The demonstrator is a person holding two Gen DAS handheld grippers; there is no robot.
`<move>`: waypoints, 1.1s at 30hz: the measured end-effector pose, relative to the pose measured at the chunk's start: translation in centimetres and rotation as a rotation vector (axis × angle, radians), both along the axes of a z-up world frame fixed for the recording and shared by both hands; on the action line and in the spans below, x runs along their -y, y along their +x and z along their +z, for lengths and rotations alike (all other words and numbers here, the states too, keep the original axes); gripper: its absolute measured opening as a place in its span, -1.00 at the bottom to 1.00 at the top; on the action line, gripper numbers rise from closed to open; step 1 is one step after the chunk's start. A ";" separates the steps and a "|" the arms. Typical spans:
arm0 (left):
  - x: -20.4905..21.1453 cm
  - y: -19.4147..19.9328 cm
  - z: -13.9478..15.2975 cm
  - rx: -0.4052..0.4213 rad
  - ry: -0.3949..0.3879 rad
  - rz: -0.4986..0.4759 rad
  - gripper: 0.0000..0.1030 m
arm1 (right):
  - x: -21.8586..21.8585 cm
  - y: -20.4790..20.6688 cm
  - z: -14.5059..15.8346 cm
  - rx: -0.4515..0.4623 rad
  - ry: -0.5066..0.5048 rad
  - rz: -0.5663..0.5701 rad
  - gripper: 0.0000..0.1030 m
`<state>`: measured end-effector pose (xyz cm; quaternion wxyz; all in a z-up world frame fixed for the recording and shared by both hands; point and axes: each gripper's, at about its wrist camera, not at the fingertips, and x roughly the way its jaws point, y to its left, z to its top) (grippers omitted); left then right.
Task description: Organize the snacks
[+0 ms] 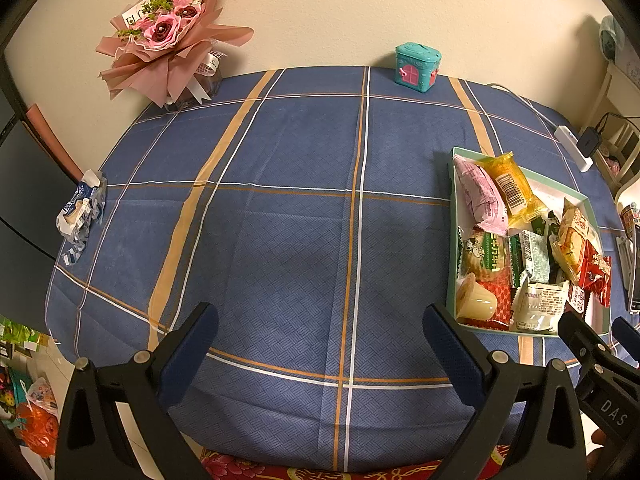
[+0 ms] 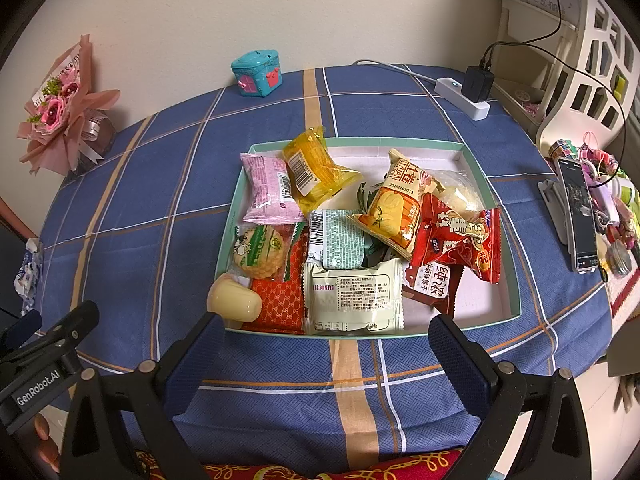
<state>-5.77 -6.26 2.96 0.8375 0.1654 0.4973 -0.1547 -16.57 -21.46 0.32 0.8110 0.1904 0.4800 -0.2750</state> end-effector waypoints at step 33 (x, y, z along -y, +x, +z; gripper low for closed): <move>-0.2 0.0 0.1 0.015 0.010 0.008 0.98 | 0.2 -0.2 0.0 0.001 0.002 -0.010 1.00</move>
